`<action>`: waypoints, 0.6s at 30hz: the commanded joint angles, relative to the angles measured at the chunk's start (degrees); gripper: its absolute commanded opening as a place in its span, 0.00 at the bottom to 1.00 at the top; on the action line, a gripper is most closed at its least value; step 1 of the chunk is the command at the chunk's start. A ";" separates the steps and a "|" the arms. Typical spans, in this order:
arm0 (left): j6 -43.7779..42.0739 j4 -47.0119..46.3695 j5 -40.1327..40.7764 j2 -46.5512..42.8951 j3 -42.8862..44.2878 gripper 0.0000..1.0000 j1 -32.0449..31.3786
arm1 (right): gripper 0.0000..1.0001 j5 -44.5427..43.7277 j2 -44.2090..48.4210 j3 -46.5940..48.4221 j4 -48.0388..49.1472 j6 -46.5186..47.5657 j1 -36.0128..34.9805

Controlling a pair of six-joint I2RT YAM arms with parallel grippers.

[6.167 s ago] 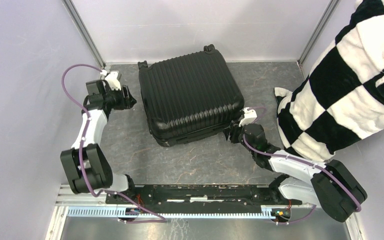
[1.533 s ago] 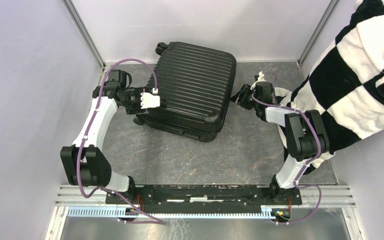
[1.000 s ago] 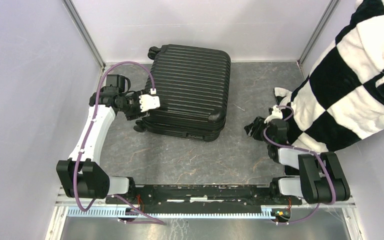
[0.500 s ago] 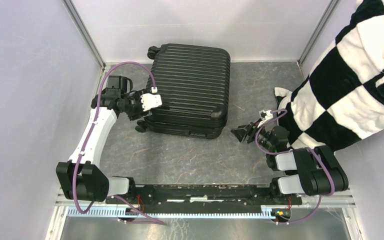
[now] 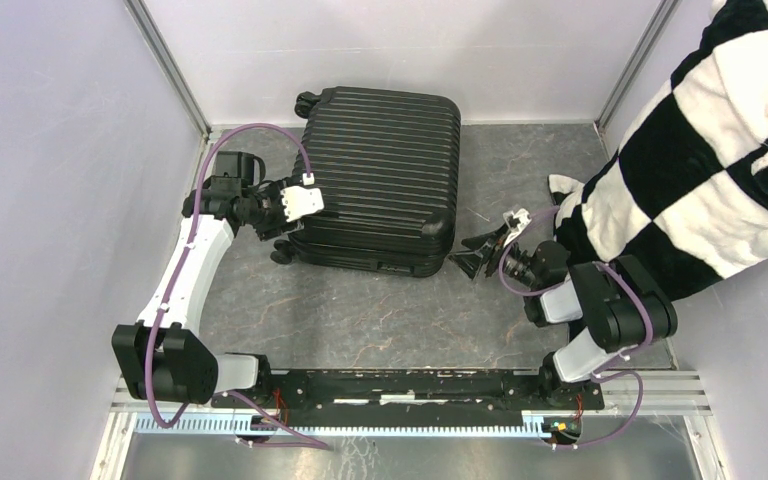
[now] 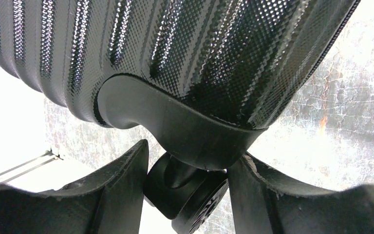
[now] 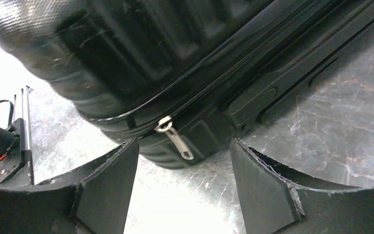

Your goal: Pack the luggage

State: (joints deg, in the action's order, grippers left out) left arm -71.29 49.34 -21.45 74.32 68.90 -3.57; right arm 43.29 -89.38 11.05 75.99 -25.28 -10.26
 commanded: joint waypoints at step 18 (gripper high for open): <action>6.17 -12.43 1.89 -3.56 2.29 0.02 2.08 | 0.60 11.68 -17.87 7.28 31.89 -16.02 1.59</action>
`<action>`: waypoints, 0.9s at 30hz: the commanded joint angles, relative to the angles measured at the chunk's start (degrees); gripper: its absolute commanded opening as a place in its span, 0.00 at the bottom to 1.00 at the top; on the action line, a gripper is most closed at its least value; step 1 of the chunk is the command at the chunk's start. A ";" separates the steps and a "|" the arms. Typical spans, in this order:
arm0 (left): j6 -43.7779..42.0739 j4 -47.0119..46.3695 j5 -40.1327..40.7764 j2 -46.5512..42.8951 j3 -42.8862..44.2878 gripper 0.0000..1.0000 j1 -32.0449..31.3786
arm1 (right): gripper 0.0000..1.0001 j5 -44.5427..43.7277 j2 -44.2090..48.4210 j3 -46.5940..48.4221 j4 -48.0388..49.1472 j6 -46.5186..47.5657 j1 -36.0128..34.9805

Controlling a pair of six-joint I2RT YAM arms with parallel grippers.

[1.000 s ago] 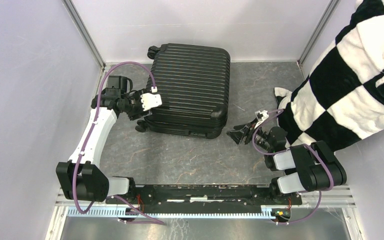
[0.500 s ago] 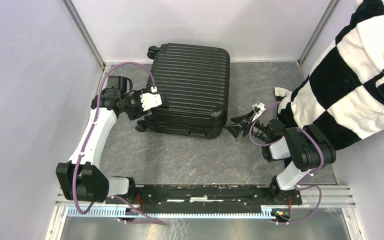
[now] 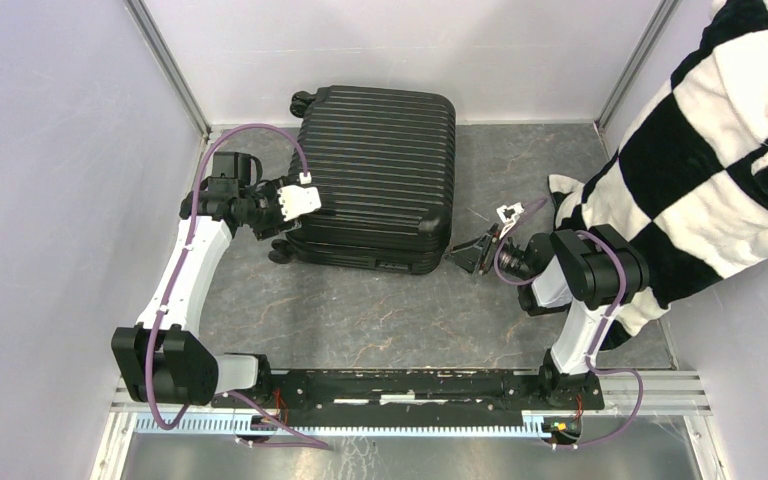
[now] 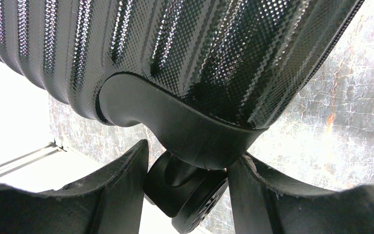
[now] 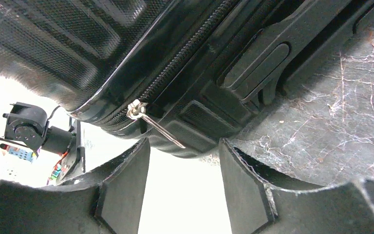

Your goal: Pack the luggage

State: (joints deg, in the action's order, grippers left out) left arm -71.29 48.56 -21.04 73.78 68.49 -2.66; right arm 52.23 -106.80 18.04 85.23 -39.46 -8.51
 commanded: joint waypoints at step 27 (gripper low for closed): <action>4.78 -10.96 3.02 -3.52 3.01 0.02 1.78 | 0.60 11.15 -3.26 8.34 26.98 0.05 -0.50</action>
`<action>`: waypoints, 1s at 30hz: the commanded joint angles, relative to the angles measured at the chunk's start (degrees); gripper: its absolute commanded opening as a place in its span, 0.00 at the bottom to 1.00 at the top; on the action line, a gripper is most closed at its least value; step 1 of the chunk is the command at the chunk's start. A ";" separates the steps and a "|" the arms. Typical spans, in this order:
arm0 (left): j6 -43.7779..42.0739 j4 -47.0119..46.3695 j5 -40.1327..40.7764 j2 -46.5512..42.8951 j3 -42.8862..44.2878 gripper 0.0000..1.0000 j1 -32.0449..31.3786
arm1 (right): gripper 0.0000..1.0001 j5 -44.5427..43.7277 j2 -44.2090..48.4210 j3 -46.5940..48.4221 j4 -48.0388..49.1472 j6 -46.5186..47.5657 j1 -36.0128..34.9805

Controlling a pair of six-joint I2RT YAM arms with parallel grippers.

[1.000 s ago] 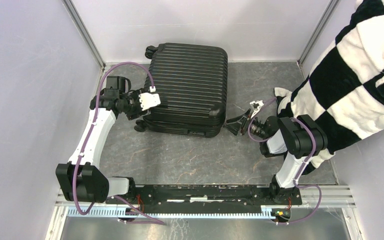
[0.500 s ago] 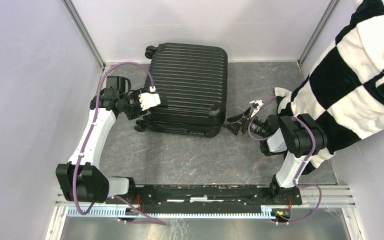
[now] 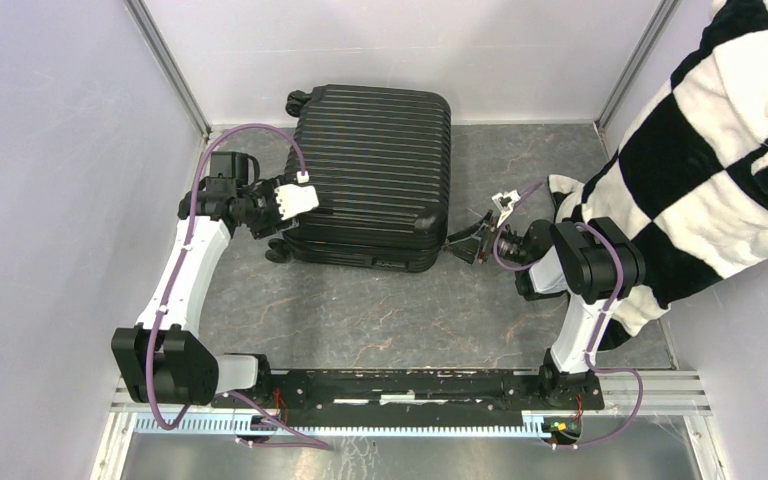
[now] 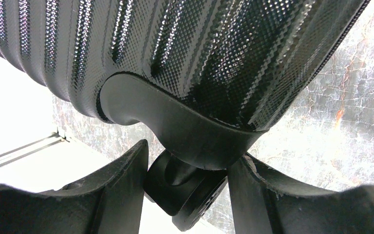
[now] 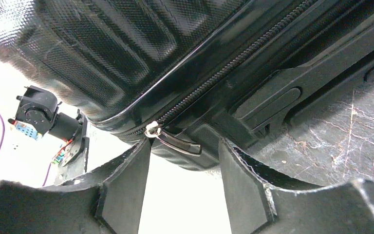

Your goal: Pack the luggage

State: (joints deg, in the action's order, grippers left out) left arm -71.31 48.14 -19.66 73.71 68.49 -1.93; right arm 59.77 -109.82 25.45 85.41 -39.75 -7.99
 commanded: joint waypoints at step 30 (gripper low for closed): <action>8.09 -12.23 2.31 -4.13 3.01 0.02 1.15 | 0.00 -2.45 12.41 -6.40 23.13 0.57 -4.84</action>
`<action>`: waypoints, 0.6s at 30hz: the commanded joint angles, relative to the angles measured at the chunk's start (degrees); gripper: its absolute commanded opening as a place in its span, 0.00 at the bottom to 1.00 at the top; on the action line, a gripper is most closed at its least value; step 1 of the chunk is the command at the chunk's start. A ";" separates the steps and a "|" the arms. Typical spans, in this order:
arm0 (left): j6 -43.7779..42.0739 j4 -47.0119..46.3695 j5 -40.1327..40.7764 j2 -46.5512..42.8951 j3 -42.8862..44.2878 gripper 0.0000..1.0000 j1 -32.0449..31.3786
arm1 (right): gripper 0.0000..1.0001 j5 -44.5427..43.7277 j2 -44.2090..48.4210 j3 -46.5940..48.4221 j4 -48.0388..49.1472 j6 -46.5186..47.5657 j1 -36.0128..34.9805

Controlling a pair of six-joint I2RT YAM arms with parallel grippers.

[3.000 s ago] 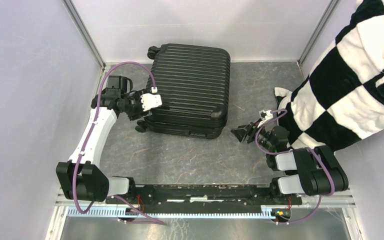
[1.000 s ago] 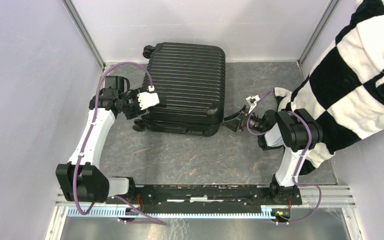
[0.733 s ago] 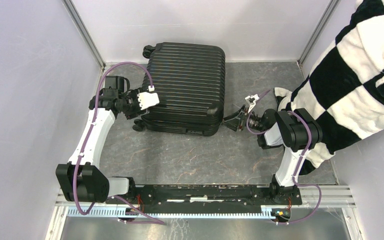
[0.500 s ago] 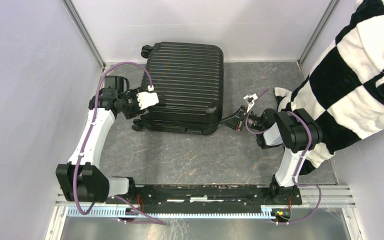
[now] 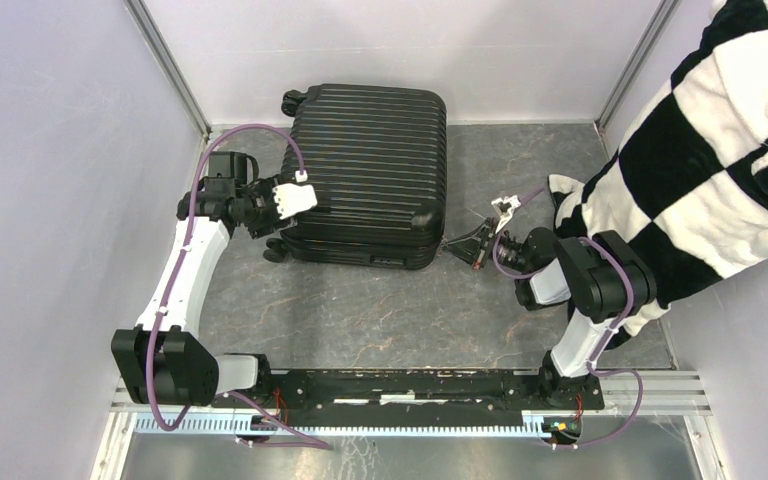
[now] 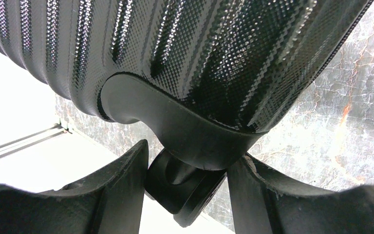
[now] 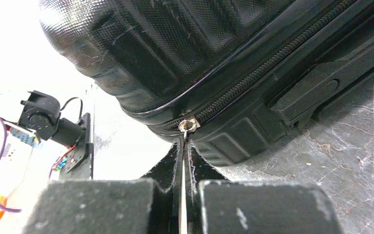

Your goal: Pack the luggage

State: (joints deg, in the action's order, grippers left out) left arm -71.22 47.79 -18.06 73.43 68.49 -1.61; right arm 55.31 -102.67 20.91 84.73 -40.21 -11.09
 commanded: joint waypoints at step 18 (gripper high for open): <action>35.62 -18.03 -0.26 -5.81 0.30 0.02 -1.03 | 0.00 -25.48 31.57 -2.13 -49.57 37.26 -22.00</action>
State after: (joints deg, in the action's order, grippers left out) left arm -53.91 46.15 -18.28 72.27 67.99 -2.07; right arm 33.63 -73.08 18.59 40.75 -5.15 -27.22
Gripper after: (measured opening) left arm 0.637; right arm 0.009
